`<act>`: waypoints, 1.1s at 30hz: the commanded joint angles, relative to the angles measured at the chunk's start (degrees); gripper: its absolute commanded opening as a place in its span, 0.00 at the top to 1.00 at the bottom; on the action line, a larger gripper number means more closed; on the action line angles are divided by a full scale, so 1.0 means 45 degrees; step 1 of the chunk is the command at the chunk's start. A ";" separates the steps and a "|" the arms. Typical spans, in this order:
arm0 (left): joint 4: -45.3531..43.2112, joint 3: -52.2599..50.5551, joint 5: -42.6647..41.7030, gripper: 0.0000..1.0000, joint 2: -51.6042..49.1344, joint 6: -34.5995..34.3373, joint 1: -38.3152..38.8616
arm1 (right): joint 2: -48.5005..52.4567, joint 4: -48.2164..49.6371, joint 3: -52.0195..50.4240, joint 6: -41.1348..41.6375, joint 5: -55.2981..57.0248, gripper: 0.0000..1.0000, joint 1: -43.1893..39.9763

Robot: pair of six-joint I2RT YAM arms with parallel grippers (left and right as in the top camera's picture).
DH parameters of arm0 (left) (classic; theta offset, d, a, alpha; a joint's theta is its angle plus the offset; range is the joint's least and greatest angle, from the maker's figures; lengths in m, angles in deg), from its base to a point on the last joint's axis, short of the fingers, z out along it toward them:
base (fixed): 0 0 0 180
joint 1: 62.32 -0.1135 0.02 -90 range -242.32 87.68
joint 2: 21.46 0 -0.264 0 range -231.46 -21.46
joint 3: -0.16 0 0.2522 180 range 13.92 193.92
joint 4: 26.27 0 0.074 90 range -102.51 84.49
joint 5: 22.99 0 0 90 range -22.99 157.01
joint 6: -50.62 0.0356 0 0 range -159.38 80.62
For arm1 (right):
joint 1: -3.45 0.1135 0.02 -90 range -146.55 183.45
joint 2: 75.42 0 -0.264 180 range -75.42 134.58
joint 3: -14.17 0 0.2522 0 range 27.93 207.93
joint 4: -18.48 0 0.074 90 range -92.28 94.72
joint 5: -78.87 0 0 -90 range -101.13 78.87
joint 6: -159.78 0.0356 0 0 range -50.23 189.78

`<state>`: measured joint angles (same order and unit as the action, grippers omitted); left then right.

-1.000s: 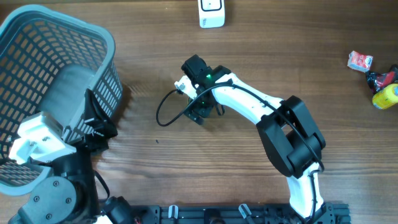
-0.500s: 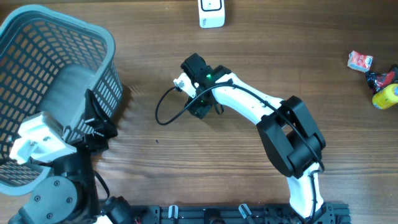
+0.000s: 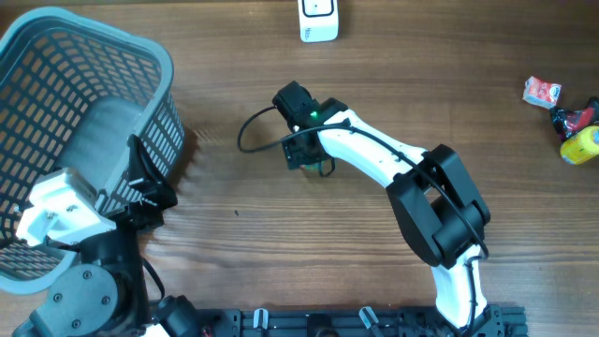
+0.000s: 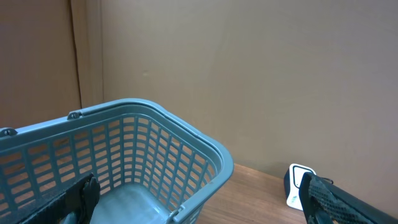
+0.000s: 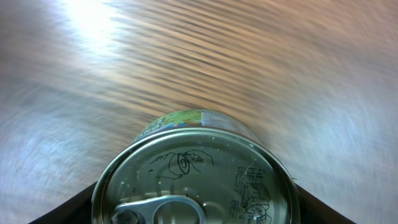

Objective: Scan the item barcode
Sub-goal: 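Lift the tin can off the table with the right gripper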

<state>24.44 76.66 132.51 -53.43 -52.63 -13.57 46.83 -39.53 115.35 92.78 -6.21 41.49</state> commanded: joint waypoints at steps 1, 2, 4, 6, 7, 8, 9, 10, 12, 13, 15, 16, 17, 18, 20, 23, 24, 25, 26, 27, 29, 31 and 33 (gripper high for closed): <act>0.0000 0.0107 -0.0063 0.00 0.0024 -0.0214 0.0049 | 0.0238 -0.0865 -0.0097 0.7028 0.0316 0.27 -0.0073; 0.0000 0.0107 -0.0063 0.00 0.0024 -0.0214 0.0049 | 0.0238 -0.1107 -0.0097 0.8330 0.0209 0.27 -0.0078; 0.0000 0.0107 -0.0063 0.00 0.0024 -0.0214 0.0049 | 0.0238 -0.1423 -0.0097 1.0428 -0.0204 0.27 -0.0078; 0.0000 0.0107 -0.0063 0.00 0.0024 -0.0214 0.0049 | 0.0238 -0.1569 -0.0097 1.2254 -0.0767 0.27 -0.0078; 0.0000 0.0107 -0.0063 0.00 0.0024 -0.0219 0.0049 | 0.0238 -0.1574 -0.0097 1.2808 -0.0971 0.27 -0.0078; 0.0000 0.0107 -0.0073 0.00 0.0024 -0.0219 0.0049 | 0.0238 -0.1554 -0.0097 1.3862 -0.1316 0.24 -0.0087; 0.0000 0.0107 -0.0073 0.00 0.0024 -0.0219 0.0049 | 0.0238 -0.1545 -0.0097 1.4542 -0.1535 0.22 -0.0092; 0.0000 0.0107 -0.0073 0.00 0.0024 -0.0219 0.0049 | 0.0238 -0.1472 -0.0097 1.5402 -0.1836 0.19 -0.0087; 0.0015 0.0107 -0.0112 0.00 0.0024 -0.0219 0.0049 | 0.0238 -0.0942 -0.0097 1.6606 -0.2691 0.16 -0.0087; 0.0044 0.0107 -0.0107 0.00 0.0024 -0.0248 0.0049 | 0.0238 -0.0622 -0.0097 1.6932 -0.2992 0.16 -0.0087; 0.0053 0.0107 -0.0112 0.00 0.0024 -0.0277 0.0049 | 0.0238 -0.0112 -0.0097 1.7665 -0.3303 0.15 -0.0087; 0.0058 0.0107 -0.0107 0.00 0.0024 -0.0330 0.0049 | 0.0238 0.0049 -0.0097 1.8156 -0.3453 0.11 -0.0087; 0.0058 0.0107 -0.0112 0.00 0.0024 -0.0379 0.0049 | 0.0238 0.0204 -0.0097 1.8569 -0.3594 0.08 -0.0087; 0.0087 0.0107 -0.0107 0.00 0.0024 -0.0466 0.0049 | 0.0238 0.0291 -0.0097 1.8734 -0.3706 0.01 -0.0092; 0.0141 0.0107 -0.0112 0.00 0.0024 -0.0505 0.0049 | 0.0238 0.0515 -0.0097 1.8855 -0.4104 0.00 -0.0117; 0.0151 0.0107 -0.0107 0.00 0.0024 -0.0505 0.0049 | 0.0238 0.0291 -0.0097 1.8127 -0.4158 0.00 -0.0126; 0.0151 0.0107 -0.0107 0.00 0.0024 -0.0505 0.0049 | 0.0238 0.0058 -0.0097 1.7981 -0.4080 0.00 -0.0126; 0.0151 0.0107 -0.0112 0.00 0.0024 -0.0505 0.0049 | 0.0238 -0.0282 -0.0097 1.7617 -0.3881 0.00 -0.0126; 0.0151 0.0107 -0.0112 0.00 0.0024 -0.0505 0.0049 | 0.0228 -0.0481 -0.0097 1.7141 -0.3667 0.00 -0.0126; 0.0151 0.0107 -0.0112 0.00 0.0024 -0.0505 0.0049 | 0.0209 -0.0675 -0.0092 1.6597 -0.3419 0.00 -0.0126; 0.0151 0.0107 -0.0112 0.00 0.0024 -0.0505 0.0049 | 0.0146 -0.0889 -0.0092 1.5363 -0.2817 0.00 -0.0083; 0.0151 0.0107 -0.0107 0.00 0.0024 -0.0510 0.0049 | -0.0024 -0.1307 -0.0092 1.3784 -0.1885 0.00 0.0019; 0.0151 0.0107 -0.0107 0.00 0.0024 -0.0505 0.0049 | -0.0189 -0.1234 -0.0092 1.2133 -0.1384 0.00 0.0083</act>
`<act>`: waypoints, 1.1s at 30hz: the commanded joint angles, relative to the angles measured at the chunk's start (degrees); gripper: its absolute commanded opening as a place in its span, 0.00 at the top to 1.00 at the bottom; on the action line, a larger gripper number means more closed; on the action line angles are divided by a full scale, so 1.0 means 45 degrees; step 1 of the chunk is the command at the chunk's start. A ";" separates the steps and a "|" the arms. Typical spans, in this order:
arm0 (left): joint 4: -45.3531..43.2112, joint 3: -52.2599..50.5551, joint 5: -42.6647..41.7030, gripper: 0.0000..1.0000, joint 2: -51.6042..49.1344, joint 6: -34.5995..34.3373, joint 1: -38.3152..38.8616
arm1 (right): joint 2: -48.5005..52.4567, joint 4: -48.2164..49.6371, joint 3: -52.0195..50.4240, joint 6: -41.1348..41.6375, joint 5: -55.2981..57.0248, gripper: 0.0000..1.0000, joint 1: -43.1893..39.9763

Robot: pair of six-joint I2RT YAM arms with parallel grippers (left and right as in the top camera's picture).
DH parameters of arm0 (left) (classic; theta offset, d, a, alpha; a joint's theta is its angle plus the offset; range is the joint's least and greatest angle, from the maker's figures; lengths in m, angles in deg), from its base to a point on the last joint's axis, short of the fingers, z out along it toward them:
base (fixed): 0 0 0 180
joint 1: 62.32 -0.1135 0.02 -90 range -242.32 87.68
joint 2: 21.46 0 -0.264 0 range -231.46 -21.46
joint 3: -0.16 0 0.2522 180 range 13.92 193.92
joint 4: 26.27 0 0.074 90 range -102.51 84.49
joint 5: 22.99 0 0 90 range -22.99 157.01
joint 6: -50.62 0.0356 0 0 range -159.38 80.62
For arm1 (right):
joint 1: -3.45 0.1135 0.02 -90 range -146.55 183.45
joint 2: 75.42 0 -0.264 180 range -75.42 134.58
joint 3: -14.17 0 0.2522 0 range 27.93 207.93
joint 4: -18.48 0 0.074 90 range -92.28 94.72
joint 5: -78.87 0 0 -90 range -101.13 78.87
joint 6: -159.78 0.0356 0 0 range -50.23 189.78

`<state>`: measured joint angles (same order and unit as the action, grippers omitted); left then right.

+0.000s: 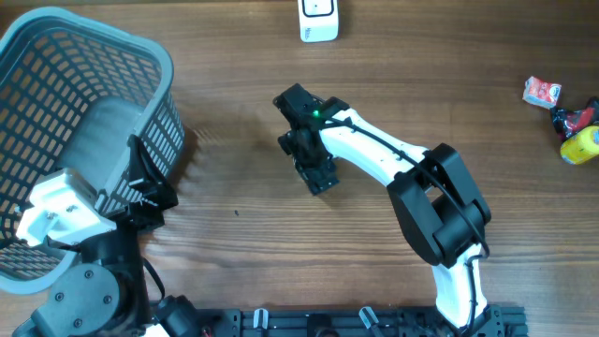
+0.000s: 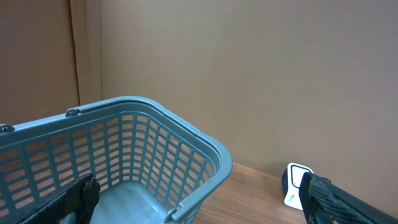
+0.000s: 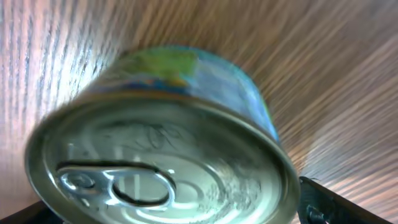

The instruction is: Scan the item barcode

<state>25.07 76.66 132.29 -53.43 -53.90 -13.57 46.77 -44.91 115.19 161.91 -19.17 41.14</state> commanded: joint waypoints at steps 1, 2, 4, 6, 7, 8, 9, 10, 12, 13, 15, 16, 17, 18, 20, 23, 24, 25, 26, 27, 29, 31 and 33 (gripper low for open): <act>0.0010 0.0107 -0.0063 0.00 0.0024 -0.0223 0.0049 | -0.0262 0.0223 -0.0058 -0.4639 0.1647 0.00 0.0160; 0.0010 0.0107 -0.0063 0.00 0.0024 -0.0228 0.0049 | -0.0316 0.0563 -0.0058 -0.6329 0.1637 0.00 0.0160; 0.0010 0.0107 -0.0058 0.00 0.0024 -0.0223 0.0049 | -0.0359 0.0869 -0.0058 -0.9326 0.1491 0.00 0.0155; 0.0010 0.0107 -0.0063 0.00 0.0024 -0.0223 0.0049 | -0.0359 0.0729 -0.0058 -1.1536 0.1447 0.00 0.0155; 0.0010 0.0107 -0.0058 0.00 0.0024 -0.0223 0.0049 | -0.0359 0.0534 -0.0063 -1.2896 0.1462 0.00 0.0155; 0.0010 0.0107 -0.0063 0.00 0.0024 -0.0223 0.0049 | -0.0359 0.0408 -0.0063 -1.4110 0.1462 0.00 0.0155; 0.0010 0.0107 -0.0063 0.00 0.0024 -0.0228 0.0049 | -0.0359 0.0277 -0.0063 -1.5125 0.1520 0.00 0.0155; 0.0010 0.0107 -0.0063 0.00 0.0024 -0.0228 0.0049 | -0.0359 0.0151 -0.0063 -1.6130 0.1603 0.00 0.0155; 0.0015 0.0107 -0.0068 0.00 0.0024 -0.0316 0.0049 | -0.0359 -0.0097 -0.0063 -1.7690 0.1957 0.00 0.0155; 0.0015 0.0107 -0.0063 0.00 0.0024 -0.0316 0.0049 | -0.0359 -0.0238 -0.0063 -1.8394 0.2254 0.00 0.0155; 0.0015 0.0107 -0.0063 0.00 0.0024 -0.0311 0.0049 | -0.0359 -0.0364 -0.0063 -1.9322 0.2764 0.00 0.0155; 0.0015 0.0107 -0.0063 0.00 0.0024 -0.0311 0.0049 | -0.0359 -0.0345 -0.0063 -1.9929 0.2837 0.00 0.0155; 0.0015 0.0107 -0.0063 0.00 0.0024 -0.0316 0.0049 | -0.0359 -0.0253 -0.0063 -2.0589 0.2827 0.00 0.0146; 0.0015 0.0107 -0.0063 0.00 0.0024 -0.0316 0.0049 | -0.0359 -0.0141 -0.0063 -2.1158 0.2832 0.00 0.0146; 0.0015 0.0107 -0.0063 0.00 0.0024 -0.0316 0.0049 | -0.0359 0.0083 -0.0063 -2.2061 0.2827 0.00 0.0146; 0.0015 0.0107 -0.0063 0.00 0.0024 -0.0316 0.0049 | -0.0355 0.0554 -0.0063 -2.2887 0.2827 0.00 0.0146; 0.0019 0.0107 -0.0063 0.00 0.0024 -0.0316 0.0049 | -0.0355 0.0733 -0.0063 -2.2926 0.2827 0.00 0.0146; 0.0039 0.0107 -0.0063 0.00 0.0024 -0.0316 0.0049 | -0.0355 0.0933 -0.0063 -2.2926 0.2827 0.00 0.0146; 0.0053 0.0107 -0.0063 0.00 0.0024 -0.0316 0.0049 | -0.0355 0.1044 -0.0063 -2.2921 0.2827 0.00 0.0146; 0.0087 0.0107 -0.0063 0.00 0.0024 -0.0316 0.0049 | -0.0355 0.1161 -0.0063 -2.2901 0.2817 0.00 0.0146; 0.0102 0.0107 -0.0063 0.00 0.0024 -0.0316 0.0049 | -0.0345 0.1355 -0.0063 -2.2586 0.2696 0.00 0.0146; 0.0097 0.0107 -0.0063 0.00 0.0024 -0.0316 0.0049 | -0.0345 0.1326 -0.0063 -2.2134 0.2482 0.00 0.0146; 0.0097 0.0107 -0.0063 0.00 0.0024 -0.0316 0.0049 | -0.0345 0.1311 -0.0063 -2.1682 0.2093 0.00 0.0146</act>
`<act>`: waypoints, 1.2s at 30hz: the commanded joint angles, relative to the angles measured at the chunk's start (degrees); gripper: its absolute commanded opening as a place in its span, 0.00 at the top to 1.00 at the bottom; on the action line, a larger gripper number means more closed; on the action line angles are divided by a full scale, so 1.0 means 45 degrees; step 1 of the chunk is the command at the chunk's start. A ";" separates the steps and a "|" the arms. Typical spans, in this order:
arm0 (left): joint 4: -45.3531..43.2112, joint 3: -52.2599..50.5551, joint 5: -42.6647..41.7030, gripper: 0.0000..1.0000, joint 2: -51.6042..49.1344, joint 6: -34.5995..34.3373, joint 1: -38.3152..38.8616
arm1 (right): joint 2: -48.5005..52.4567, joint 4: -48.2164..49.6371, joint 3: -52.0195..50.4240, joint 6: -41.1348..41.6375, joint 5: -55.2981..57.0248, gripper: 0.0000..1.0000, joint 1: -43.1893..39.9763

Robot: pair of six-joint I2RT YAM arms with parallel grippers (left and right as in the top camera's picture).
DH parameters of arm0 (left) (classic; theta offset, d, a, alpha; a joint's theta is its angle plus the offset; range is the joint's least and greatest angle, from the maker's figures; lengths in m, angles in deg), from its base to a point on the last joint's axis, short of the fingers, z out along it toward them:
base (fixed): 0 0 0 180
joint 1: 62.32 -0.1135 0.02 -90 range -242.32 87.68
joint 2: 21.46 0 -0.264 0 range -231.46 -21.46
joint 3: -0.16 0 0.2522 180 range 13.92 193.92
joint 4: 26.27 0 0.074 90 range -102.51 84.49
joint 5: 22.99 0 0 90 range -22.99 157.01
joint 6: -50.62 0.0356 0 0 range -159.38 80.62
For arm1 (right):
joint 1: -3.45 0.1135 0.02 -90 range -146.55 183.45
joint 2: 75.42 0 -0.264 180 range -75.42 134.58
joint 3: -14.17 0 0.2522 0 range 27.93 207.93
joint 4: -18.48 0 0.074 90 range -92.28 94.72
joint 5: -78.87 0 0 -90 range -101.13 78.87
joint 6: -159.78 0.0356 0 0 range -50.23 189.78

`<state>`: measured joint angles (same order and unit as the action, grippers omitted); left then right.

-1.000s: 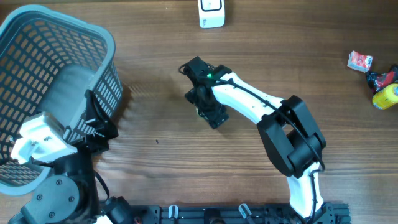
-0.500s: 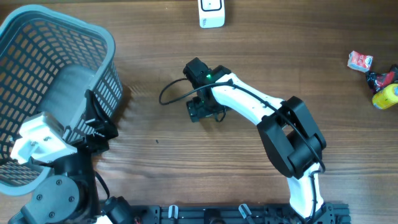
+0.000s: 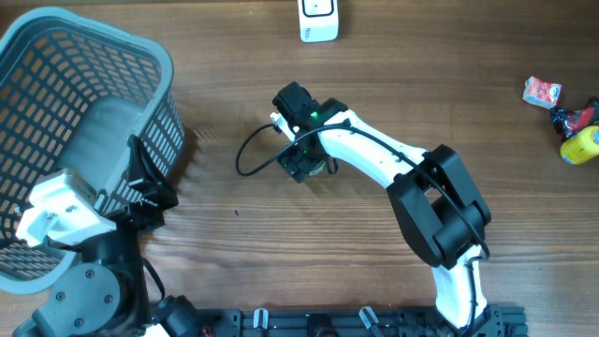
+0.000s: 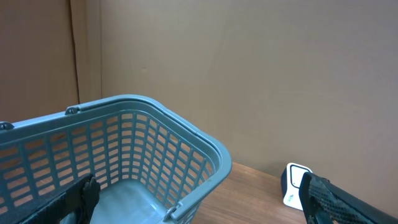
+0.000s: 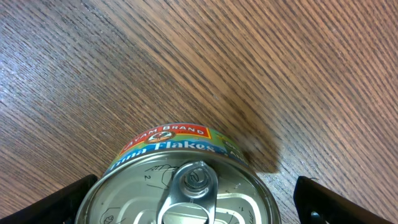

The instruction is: Scan the item barcode

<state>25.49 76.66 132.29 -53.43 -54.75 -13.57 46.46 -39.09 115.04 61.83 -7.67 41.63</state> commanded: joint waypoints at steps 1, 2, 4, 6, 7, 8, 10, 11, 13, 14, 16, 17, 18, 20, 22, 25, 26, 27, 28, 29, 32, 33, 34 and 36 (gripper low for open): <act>0.0010 0.0107 -0.0063 0.00 0.0024 -0.0126 0.0049 | -0.0277 0.0015 -0.0029 0.0729 -0.0695 0.00 0.0039; 0.0005 0.0107 -0.0063 0.00 0.0024 -0.0121 0.0049 | -0.0277 0.0019 -0.0029 0.0874 -0.0801 0.00 0.0039; 0.0010 0.0107 -0.0063 0.00 0.0024 -0.0126 0.0049 | -0.0277 0.0005 -0.0029 0.1229 -0.0792 0.03 0.0039; 0.0005 0.0107 -0.0063 0.00 0.0024 -0.0121 0.0049 | -0.0277 -0.0073 -0.0029 0.1632 -0.0792 0.10 0.0039; 0.0010 0.0107 -0.0063 0.00 0.0024 -0.0126 0.0049 | -0.0277 -0.0112 -0.0029 0.1851 -0.0787 0.14 0.0039; 0.0010 0.0107 -0.0063 0.00 0.0024 -0.0126 0.0049 | -0.0277 -0.0146 -0.0029 0.1938 -0.0797 0.19 0.0039; 0.0010 0.0107 -0.0063 0.00 0.0024 -0.0126 0.0049 | -0.0277 -0.0272 -0.0029 0.2171 -0.0801 0.31 0.0039; 0.0010 0.0107 -0.0063 0.00 0.0024 -0.0121 0.0049 | -0.0277 -0.0359 -0.0029 0.2327 -0.0787 0.34 0.0039; 0.0010 0.0107 -0.0063 0.00 0.0024 -0.0121 0.0049 | -0.0277 -0.0525 -0.0029 0.2584 -0.0787 0.37 0.0039; 0.0010 0.0107 -0.0063 0.00 0.0024 -0.0121 0.0049 | -0.0277 -0.0612 -0.0029 0.2686 -0.0782 0.37 0.0039; 0.0010 0.0107 -0.0063 0.00 0.0024 -0.0121 0.0049 | -0.0277 -0.0714 -0.0029 0.2871 -0.0782 0.37 0.0039; 0.0010 0.0107 -0.0063 0.00 0.0024 -0.0121 0.0049 | -0.0277 -0.0782 -0.0029 0.3167 -0.0772 0.37 0.0039; 0.0010 0.0107 -0.0063 0.00 0.0024 -0.0121 0.0049 | -0.0277 -0.0869 -0.0029 0.3570 -0.0782 0.37 0.0039; 0.0010 0.0107 -0.0063 0.00 0.0024 -0.0121 0.0049 | -0.0277 -0.1078 -0.0029 0.4182 -0.0782 0.35 0.0039; 0.0010 0.0107 -0.0063 0.00 0.0024 -0.0126 0.0049 | -0.0277 -0.1404 -0.0024 0.4857 -0.0792 0.36 0.0039; 0.0010 0.0107 -0.0068 0.00 0.0024 -0.0126 0.0049 | -0.0282 -0.2336 0.0146 0.5484 -0.1180 0.38 0.0034; 0.0010 0.0107 -0.0068 0.00 0.0024 -0.0126 0.0049 | -0.0282 -0.2594 0.0248 0.5484 -0.1535 0.40 0.0019; 0.0010 0.0107 -0.0073 0.00 0.0024 -0.0126 0.0049 | -0.0282 -0.2837 0.0369 0.5479 -0.1923 0.40 0.0015; 0.0010 0.0107 -0.0073 0.00 0.0024 -0.0126 0.0049 | -0.0282 -0.3147 0.0568 0.5489 -0.2414 0.40 0.0010; 0.0015 0.0107 -0.0097 0.00 0.0024 -0.0126 0.0049 | -0.0282 -0.3347 0.0714 0.5498 -0.2710 0.40 0.0010; 0.0102 0.0107 -0.0403 0.00 0.0024 -0.0126 0.0049 | -0.0282 -0.4211 0.1365 0.5911 -0.3687 0.40 0.0010; 0.0112 0.0107 -0.0418 0.00 0.0019 -0.0126 0.0049 | -0.0282 -0.4648 0.1676 0.6135 -0.4119 0.40 0.0000; 0.0146 0.0107 -0.0442 0.00 0.0019 -0.0126 0.0049 | -0.0282 -0.4969 0.1885 0.6164 -0.4459 0.40 -0.0010; 0.0151 0.0107 -0.0442 0.00 0.0019 -0.0126 0.0049 | -0.0282 -0.5693 0.2229 0.6144 -0.5459 0.40 -0.0034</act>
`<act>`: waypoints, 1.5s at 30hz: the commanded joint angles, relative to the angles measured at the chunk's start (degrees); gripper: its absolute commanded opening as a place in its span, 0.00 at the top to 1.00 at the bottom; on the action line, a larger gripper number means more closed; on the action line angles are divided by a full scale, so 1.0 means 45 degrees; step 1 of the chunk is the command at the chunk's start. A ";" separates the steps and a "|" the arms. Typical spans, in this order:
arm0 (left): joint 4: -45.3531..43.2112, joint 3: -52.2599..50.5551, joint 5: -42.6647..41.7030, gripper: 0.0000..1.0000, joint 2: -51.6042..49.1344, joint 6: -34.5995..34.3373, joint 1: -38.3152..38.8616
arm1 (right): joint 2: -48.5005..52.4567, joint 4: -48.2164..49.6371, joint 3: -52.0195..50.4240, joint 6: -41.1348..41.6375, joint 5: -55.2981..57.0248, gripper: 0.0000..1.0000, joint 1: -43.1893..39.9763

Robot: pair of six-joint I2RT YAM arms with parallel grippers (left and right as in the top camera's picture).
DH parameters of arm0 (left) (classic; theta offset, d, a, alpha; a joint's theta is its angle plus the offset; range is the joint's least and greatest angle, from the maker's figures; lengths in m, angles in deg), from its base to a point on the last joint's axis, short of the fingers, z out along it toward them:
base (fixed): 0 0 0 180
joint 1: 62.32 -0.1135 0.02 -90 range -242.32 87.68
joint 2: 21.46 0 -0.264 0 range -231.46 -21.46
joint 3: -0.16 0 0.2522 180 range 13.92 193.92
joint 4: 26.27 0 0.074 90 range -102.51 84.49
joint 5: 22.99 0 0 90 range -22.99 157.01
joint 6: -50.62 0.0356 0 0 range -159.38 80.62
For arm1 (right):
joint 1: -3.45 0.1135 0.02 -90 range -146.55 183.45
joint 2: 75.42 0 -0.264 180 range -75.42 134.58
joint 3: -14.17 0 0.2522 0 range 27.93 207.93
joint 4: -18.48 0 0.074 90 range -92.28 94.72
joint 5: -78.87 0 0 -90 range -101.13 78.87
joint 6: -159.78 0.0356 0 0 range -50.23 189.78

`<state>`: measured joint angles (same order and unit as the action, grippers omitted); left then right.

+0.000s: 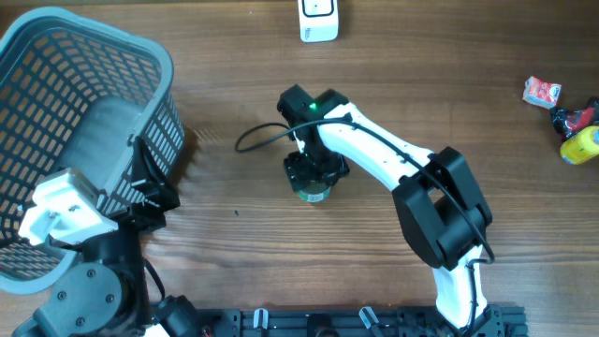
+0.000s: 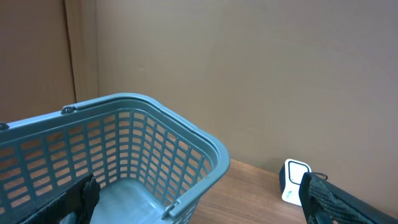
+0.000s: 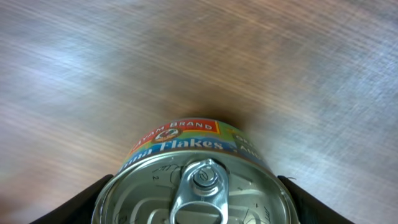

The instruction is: Scan the item barcode

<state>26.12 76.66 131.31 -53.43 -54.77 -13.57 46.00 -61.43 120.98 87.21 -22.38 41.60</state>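
A tuna can [image 3: 196, 180] with a pull-tab lid and a blue, green and orange label fills the right wrist view. My right gripper [image 3: 198, 202] is shut on it, one dark finger on each side. From overhead the right gripper [image 1: 314, 174] is at mid-table, with a green edge of the can [image 1: 314, 195] showing under it. The white barcode scanner [image 1: 318, 19] stands at the far edge, also seen as the scanner [image 2: 292, 182] in the left wrist view. My left gripper [image 2: 199, 208] stands open beside the basket, holding nothing.
A blue-grey mesh basket [image 1: 150, 56] takes up the left side of the table. A black cable [image 1: 257, 136] loops left of the right gripper. A red packet [image 1: 541, 91] and a yellow and red item [image 1: 580, 136] lie at the right edge.
My right gripper has moved nearer the table's front and slightly right with the can still in it; its view of the table is now blurred. The left arm has barely moved.
The right gripper was shut on the can at mid-table with the lid facing the camera. Then the wrist was turned and the can stood tilted. Then it was back level over the wood, and now it is a little nearer the front edge. The left arm stayed by the basket.
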 commanded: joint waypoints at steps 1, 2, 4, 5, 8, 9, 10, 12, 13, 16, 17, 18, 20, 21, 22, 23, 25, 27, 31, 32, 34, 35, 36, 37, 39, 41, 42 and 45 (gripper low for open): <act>0.0010 0.0107 -0.0223 0.00 0.0019 -0.0121 0.0049 | -0.0180 -0.1005 0.0996 0.0505 -0.2594 0.40 -0.0034; 0.0010 0.0107 -0.0228 0.00 0.0019 -0.0121 0.0049 | -0.0180 -0.1486 0.1078 0.0500 -0.3293 0.40 -0.0044; 0.0005 0.0107 -0.0228 0.00 0.0019 -0.0121 0.0049 | -0.0180 -0.2356 0.1112 0.0452 -0.4226 0.41 -0.0044; 0.0010 0.0107 -0.0228 0.00 0.0019 -0.0121 0.0049 | -0.0180 -0.2759 0.1112 0.0447 -0.4478 0.41 -0.0044; 0.0010 0.0107 -0.0476 0.00 0.0019 -0.0121 0.0049 | -0.0180 -0.3687 0.1112 0.0379 -0.4998 0.40 -0.0044; 0.0010 0.0107 -0.0515 0.00 0.0019 -0.0126 0.0049 | -0.0180 -0.3895 0.1112 0.0141 -0.5275 0.40 -0.0044; 0.0010 0.0107 -0.0515 0.00 0.0019 -0.0126 0.0049 | -0.0180 -0.3993 0.1112 -0.0010 -0.5459 0.40 -0.0044; 0.0010 0.0107 -0.0515 0.00 0.0019 -0.0126 0.0049 | -0.0180 -0.4031 0.1112 -0.0112 -0.5527 0.40 -0.0044; 0.0010 0.0107 -0.0515 0.00 0.0019 -0.0126 0.0049 | -0.0180 -0.4022 0.1112 -0.0126 -0.5527 0.40 -0.0044; 0.0010 0.0107 -0.0515 0.00 0.0019 -0.0126 0.0049 | -0.0180 -0.3793 0.1112 -0.0131 -0.5523 0.40 -0.0044; 0.0010 0.0107 -0.0515 0.00 0.0019 -0.0126 0.0049 | -0.0180 -0.3619 0.1112 -0.0175 -0.5523 0.40 -0.0044; 0.0010 0.0107 -0.0515 0.00 0.0019 -0.0126 0.0049 | -0.0180 -0.3366 0.1112 -0.0180 -0.5518 0.40 -0.0044; 0.0010 0.0107 -0.0515 0.00 0.0019 -0.0165 0.0049 | -0.0180 -0.2409 0.1112 -0.0277 -0.5391 0.41 -0.0073; 0.0015 0.0102 -0.0510 0.00 0.0019 -0.0277 0.0049 | -0.0180 -0.1953 0.1112 -0.0257 -0.5319 0.41 -0.0092; 0.0053 0.0097 -0.0515 0.00 0.0019 -0.0457 0.0049 | -0.0180 -0.1107 0.1112 -0.0253 -0.5221 0.42 -0.0165; 0.0053 0.0083 -0.0515 0.00 0.0019 -0.0452 0.0049 | -0.0180 -0.0617 0.1112 -0.0243 -0.5178 0.42 -0.0219; 0.0068 0.0034 -0.0515 0.00 0.0019 -0.0452 0.0049 | -0.0180 0.0675 0.1112 -0.0214 -0.5119 0.42 -0.0423; 0.0102 0.0034 -0.0515 0.00 0.0019 -0.0457 0.0049 | -0.0180 0.1894 0.1112 -0.0214 -0.4707 0.42 -0.0719; 0.0097 0.0034 -0.1273 0.00 -0.0053 -0.0452 0.0049 | -0.0180 0.4153 0.1107 -0.0631 -0.2288 0.42 -0.1418; 0.0102 0.0034 -0.1452 0.00 -0.0126 -0.0452 0.0049 | -0.0180 0.4503 0.1107 -0.0860 -0.1899 0.42 -0.1525; 0.0117 0.0034 -0.1472 0.00 -0.0413 -0.0442 0.0049 | -0.0180 0.5421 0.1107 -0.1428 -0.1229 0.42 -0.1778; 0.0151 0.0034 -0.1462 0.00 -0.0568 -0.0437 0.0049 | -0.0180 0.5892 0.1107 -0.1739 -0.1098 0.42 -0.1875; 0.0160 0.0034 -0.1413 0.00 -0.0840 -0.0393 0.0049 | -0.0175 0.6426 0.1107 -0.2113 -0.1020 0.42 -0.1967; 0.0194 0.0034 -0.1413 0.00 -0.1166 -0.0398 0.0049 | -0.0175 0.7169 0.1103 -0.2331 -0.0801 0.41 -0.2064; 0.0238 0.0034 -0.1418 0.00 -0.1695 -0.0398 0.0049 | -0.0175 0.8442 0.1083 -0.2322 -0.0034 0.41 -0.2171; 0.0248 0.0034 -0.1399 0.00 -0.2404 -0.0398 0.0049 | -0.0170 0.9656 0.1083 -0.2302 0.0933 0.41 -0.2239; 0.0248 0.0034 -0.1258 0.00 -0.2739 -0.0398 0.0049 | -0.0160 1.0214 0.1078 -0.2302 0.1423 0.41 -0.2273; 0.0238 0.0034 -0.0039 0.00 -0.3730 -0.0418 0.0049 | 0.0029 1.1594 0.1078 -0.2312 0.2414 0.41 -0.2409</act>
<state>27.28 76.66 125.93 -65.95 -56.09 -13.54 46.00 -13.91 124.83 78.44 -20.11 31.31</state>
